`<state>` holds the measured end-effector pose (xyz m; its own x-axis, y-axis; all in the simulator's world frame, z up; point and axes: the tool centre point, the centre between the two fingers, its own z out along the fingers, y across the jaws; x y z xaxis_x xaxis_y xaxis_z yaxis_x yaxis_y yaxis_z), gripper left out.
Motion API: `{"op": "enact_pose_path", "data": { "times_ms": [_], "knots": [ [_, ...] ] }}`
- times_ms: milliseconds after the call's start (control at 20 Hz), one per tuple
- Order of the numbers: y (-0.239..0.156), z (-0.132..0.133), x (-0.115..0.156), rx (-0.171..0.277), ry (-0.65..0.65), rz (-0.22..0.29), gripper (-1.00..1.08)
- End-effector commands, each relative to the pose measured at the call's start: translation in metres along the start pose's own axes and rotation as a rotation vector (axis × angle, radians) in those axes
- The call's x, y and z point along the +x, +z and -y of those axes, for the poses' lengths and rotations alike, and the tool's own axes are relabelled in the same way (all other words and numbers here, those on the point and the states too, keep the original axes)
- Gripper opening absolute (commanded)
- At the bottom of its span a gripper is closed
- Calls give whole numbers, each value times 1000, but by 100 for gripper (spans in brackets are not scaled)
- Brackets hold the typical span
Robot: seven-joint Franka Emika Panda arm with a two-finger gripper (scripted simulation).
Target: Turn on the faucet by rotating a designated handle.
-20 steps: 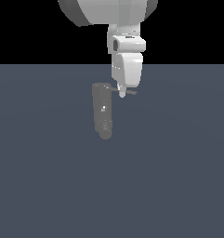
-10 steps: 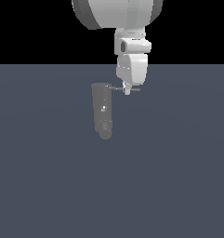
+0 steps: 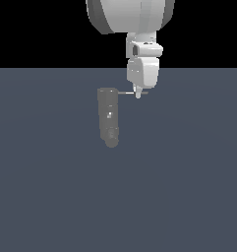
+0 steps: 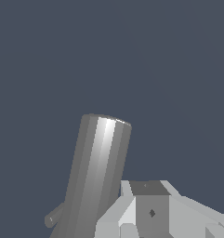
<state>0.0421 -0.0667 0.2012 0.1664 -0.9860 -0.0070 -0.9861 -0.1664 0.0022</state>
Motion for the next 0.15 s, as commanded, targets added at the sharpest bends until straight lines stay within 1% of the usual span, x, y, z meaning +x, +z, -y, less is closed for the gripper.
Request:
{"op": "enact_pose_path", "data": {
  "times_ms": [0,100],
  "knots": [
    [0,2,25,2,30,-7,-100],
    [-1,4,28,2,31,-7,-100]
  ]
}}
